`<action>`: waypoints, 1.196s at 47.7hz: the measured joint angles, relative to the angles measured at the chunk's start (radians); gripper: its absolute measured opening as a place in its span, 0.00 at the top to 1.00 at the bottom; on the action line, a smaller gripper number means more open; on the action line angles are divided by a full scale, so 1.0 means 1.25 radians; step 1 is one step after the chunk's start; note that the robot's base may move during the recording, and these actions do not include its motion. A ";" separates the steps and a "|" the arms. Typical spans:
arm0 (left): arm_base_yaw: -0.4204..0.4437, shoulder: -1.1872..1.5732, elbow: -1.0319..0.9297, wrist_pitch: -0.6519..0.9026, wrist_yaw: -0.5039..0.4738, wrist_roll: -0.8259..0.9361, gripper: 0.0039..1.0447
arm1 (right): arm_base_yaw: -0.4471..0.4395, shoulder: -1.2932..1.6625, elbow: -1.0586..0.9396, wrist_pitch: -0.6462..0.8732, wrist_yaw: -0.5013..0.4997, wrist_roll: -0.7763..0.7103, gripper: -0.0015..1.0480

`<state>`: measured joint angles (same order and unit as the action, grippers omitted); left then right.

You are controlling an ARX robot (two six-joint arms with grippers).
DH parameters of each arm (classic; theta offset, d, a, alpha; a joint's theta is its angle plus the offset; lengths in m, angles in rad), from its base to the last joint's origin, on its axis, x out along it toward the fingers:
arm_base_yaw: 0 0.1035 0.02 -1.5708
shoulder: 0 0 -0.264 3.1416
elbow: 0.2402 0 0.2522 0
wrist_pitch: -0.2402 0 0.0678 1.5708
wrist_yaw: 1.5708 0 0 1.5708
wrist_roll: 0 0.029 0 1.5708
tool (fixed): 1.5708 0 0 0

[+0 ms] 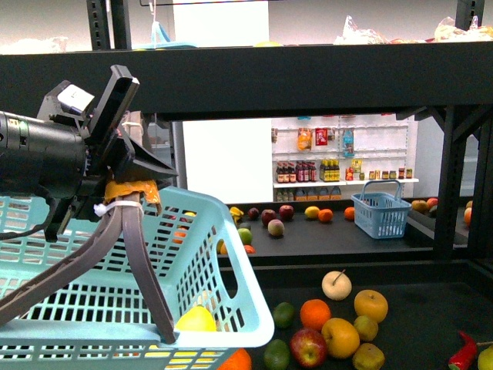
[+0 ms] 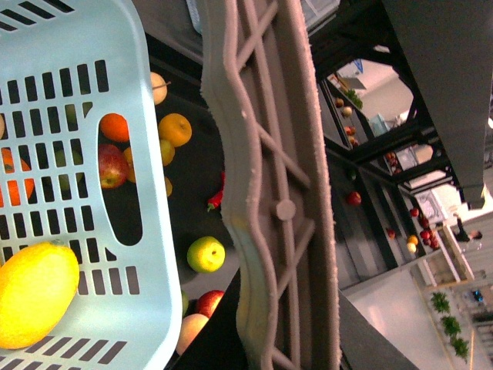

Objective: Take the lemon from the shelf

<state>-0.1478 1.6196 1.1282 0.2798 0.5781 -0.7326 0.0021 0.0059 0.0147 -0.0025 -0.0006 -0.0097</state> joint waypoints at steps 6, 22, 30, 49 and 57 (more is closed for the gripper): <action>0.045 0.003 0.000 -0.001 -0.067 -0.073 0.90 | 0.000 0.000 0.000 0.000 0.000 0.001 0.06; 0.261 0.042 0.024 0.099 -0.299 -0.293 0.92 | 0.000 0.000 0.000 0.000 0.000 0.002 0.07; 0.353 0.106 0.054 0.183 -0.369 -0.417 0.93 | 0.000 0.000 0.000 0.000 0.000 0.002 0.07; 0.424 0.243 0.154 0.406 -0.397 -0.565 0.93 | 0.000 0.000 0.000 0.000 0.000 0.002 0.07; 0.452 0.303 0.187 0.485 -0.400 -0.588 0.93 | 0.000 0.000 0.000 0.000 0.000 0.002 0.07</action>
<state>0.4171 1.9980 1.3617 0.8856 0.0780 -1.4677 0.0021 0.0055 0.0147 -0.0025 -0.0006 -0.0074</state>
